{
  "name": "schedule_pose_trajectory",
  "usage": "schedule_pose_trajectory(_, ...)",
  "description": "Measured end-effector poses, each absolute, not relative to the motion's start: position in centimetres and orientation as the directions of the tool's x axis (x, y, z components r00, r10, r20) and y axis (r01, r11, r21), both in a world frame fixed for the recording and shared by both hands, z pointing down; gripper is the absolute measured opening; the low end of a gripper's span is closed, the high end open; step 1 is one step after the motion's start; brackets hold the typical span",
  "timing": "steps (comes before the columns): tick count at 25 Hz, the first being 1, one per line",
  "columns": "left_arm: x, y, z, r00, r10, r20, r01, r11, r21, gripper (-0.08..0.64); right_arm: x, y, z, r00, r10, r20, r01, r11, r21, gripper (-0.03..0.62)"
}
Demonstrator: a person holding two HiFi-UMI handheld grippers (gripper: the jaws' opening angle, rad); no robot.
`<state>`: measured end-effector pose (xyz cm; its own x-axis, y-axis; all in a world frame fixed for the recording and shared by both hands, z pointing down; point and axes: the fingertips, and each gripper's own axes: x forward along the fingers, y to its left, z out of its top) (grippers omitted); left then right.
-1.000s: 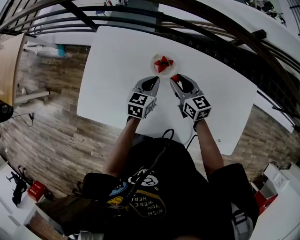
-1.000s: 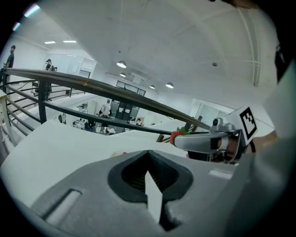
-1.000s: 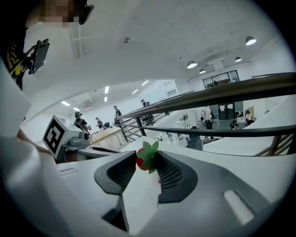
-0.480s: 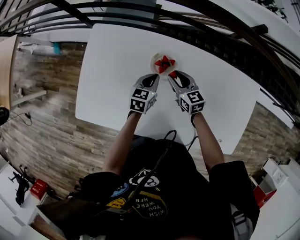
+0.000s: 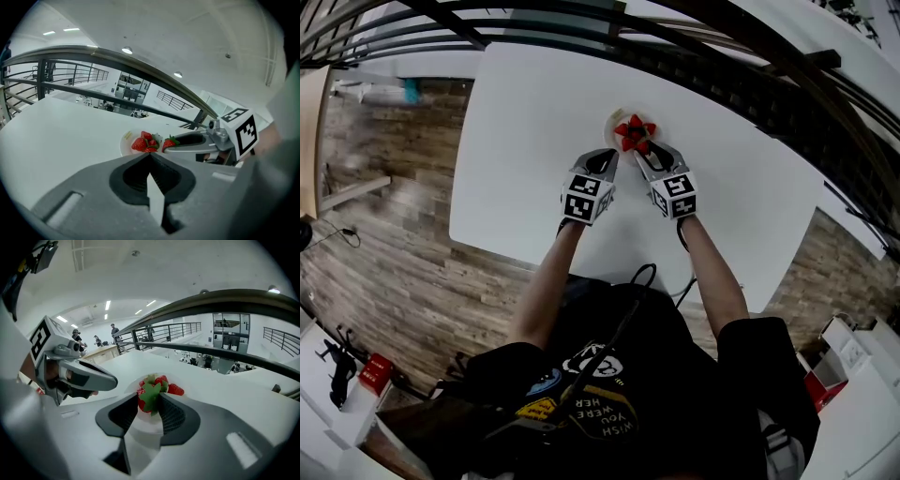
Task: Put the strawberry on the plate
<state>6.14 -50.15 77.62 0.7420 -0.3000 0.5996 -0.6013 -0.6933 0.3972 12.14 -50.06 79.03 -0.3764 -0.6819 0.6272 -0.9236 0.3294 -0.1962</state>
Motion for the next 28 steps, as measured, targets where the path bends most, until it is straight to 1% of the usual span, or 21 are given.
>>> schedule_pose_trajectory(7, 5.1, -49.9, 78.3, 0.73, -0.297, 0.616, -0.616, -0.677, 0.403, 0.005, 12.2, -50.3, 81.5, -0.344, -0.637, 0.69, -0.923, 0.366, -0.122, 0.141)
schedule_pose_trajectory(14, 4.5, -48.7, 77.8, 0.738, -0.293, 0.608, -0.619, -0.653, 0.437, 0.005, 12.2, -50.6, 82.1, -0.298, -0.634, 0.713, -0.923, 0.383, -0.045, 0.148)
schedule_pose_trajectory(16, 4.6, -48.1, 77.8, 0.743, -0.28, 0.608, -0.611, -0.655, 0.445, 0.005, 12.2, -50.5, 82.1, -0.289, -0.638, 0.714, -0.925, 0.379, -0.037, 0.157)
schedule_pose_trajectory(19, 4.5, -47.3, 77.6, 0.744, -0.267, 0.613, -0.605, -0.659, 0.447, 0.005, 12.3, -50.0, 82.0, -0.292, -0.635, 0.716, -0.928, 0.369, -0.05, 0.193)
schedule_pose_trajectory(25, 4.0, -46.9, 75.5, 0.745, -0.302, 0.595, -0.611, -0.667, 0.426, 0.005, 13.3, -49.3, 78.4, -0.284, -0.696, 0.659, -0.941, 0.333, -0.053, 0.191)
schedule_pose_trajectory(28, 4.0, -46.5, 73.6, 0.749, -0.327, 0.576, -0.612, -0.673, 0.415, 0.005, 13.7, -48.5, 74.8, -0.266, -0.757, 0.597, -0.952, 0.302, -0.042, 0.151)
